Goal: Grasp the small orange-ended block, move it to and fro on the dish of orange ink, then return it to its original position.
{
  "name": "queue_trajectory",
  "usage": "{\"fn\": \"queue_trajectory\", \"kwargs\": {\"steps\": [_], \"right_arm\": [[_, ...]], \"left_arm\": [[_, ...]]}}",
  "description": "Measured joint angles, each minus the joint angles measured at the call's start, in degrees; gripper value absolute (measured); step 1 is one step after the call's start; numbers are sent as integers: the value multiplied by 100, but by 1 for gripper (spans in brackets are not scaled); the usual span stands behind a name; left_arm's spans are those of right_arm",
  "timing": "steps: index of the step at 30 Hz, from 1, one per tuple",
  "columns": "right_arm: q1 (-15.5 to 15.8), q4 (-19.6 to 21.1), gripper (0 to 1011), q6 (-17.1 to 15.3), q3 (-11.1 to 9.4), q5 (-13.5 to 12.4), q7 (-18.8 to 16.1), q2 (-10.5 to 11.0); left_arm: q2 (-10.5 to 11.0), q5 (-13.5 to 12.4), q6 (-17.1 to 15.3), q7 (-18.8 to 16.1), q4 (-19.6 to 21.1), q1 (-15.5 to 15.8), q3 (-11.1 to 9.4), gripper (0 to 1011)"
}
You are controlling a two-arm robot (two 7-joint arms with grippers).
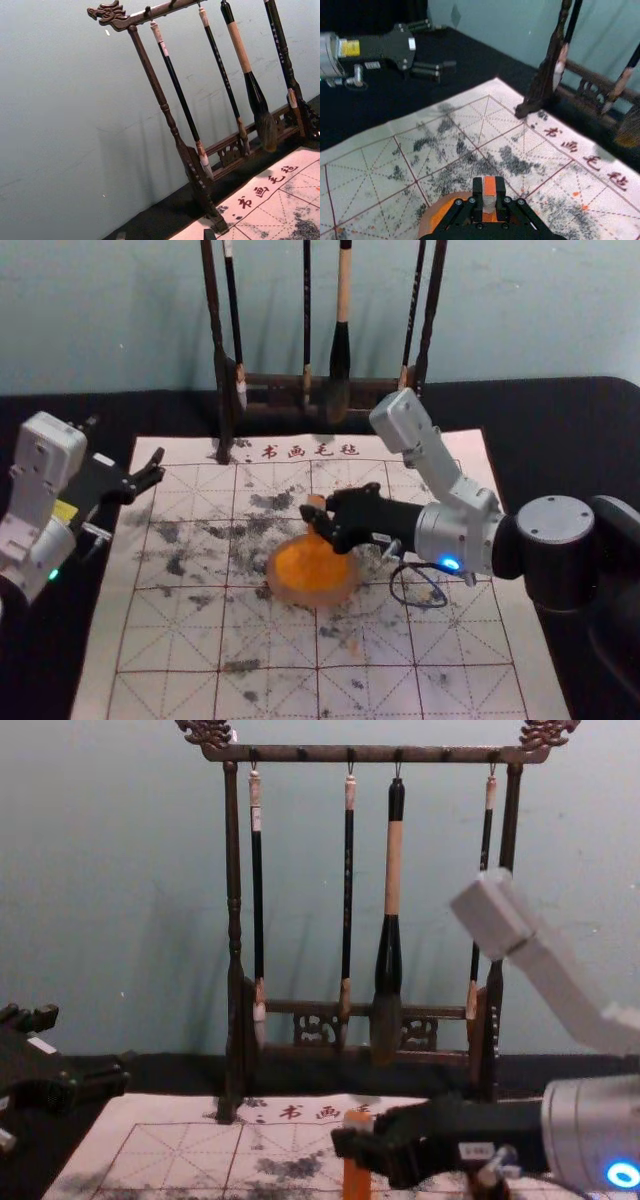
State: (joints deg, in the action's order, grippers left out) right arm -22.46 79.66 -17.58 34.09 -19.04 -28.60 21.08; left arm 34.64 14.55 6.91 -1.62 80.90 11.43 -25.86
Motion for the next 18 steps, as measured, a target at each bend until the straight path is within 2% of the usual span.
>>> {"fn": "queue_trajectory", "kwargs": {"steps": [4,9,13,16,18], "right_arm": [[106,244,110,27,-113,-70,66,65],[322,736,109,66,-346,-210,226,201],[590,1205,110,113,-601,-310,489,336],[758,1431,110,159,-732,-315,649,402],[990,1680,110,231,-887,-278,877,474]], "left_arm": [[0,0,0,0,0,0,0,1001],[0,0,0,0,0,0,0,1001],[0,0,0,0,0,0,0,1001],[0,0,0,-1,0,0,0,1001],[0,0,0,0,0,0,0,1001]]}}
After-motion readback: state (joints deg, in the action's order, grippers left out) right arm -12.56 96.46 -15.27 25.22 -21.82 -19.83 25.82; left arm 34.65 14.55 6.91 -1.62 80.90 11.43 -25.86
